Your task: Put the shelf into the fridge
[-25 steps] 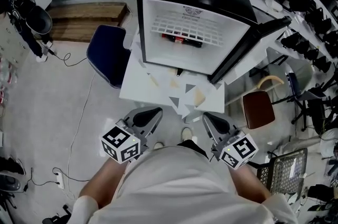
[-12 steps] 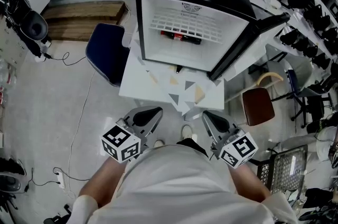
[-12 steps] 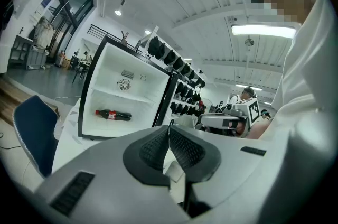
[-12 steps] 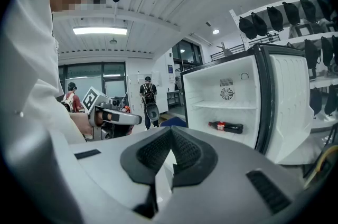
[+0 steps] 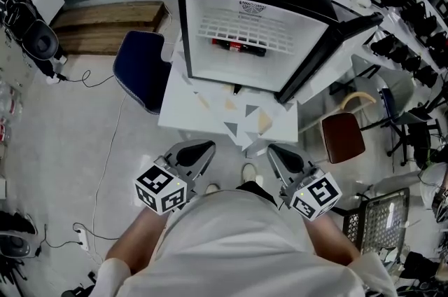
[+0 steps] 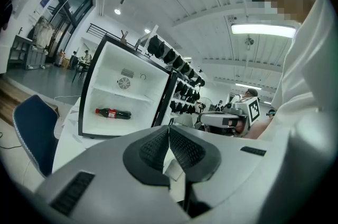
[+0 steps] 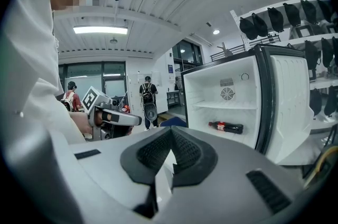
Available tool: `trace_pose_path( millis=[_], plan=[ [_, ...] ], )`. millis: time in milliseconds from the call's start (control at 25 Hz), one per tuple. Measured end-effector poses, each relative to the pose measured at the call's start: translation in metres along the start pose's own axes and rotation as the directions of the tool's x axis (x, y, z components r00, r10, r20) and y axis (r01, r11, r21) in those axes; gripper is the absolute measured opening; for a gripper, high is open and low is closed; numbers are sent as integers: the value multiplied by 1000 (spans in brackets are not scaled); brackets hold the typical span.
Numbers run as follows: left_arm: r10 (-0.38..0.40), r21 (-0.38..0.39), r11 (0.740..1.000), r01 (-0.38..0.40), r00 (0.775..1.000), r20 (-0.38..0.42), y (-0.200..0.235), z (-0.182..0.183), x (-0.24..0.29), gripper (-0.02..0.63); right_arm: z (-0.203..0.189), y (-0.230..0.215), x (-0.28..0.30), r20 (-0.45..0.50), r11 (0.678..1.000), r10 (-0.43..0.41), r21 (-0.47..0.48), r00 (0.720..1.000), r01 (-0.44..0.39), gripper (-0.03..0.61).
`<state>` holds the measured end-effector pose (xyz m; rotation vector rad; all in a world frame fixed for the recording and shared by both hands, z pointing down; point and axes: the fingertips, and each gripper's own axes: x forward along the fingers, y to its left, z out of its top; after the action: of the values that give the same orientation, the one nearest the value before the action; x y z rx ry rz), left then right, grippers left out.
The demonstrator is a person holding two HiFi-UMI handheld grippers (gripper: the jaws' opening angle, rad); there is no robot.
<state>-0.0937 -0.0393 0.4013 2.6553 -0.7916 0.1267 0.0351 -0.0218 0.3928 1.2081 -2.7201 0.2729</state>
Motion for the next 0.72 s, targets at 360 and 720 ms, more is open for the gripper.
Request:
trace_pose_path(
  millis=[360,720],
  plan=[
    [-2,1,1000,2,1000,-16,1,-2,7,21,0,-5,-1,-2,1000,-2,4,1000,2,8],
    [-13,-5,1000,13,1000,-28,4,2,29,21,2,-27,-3,-5,1000,-12,11,1000,12,8]
  ],
)
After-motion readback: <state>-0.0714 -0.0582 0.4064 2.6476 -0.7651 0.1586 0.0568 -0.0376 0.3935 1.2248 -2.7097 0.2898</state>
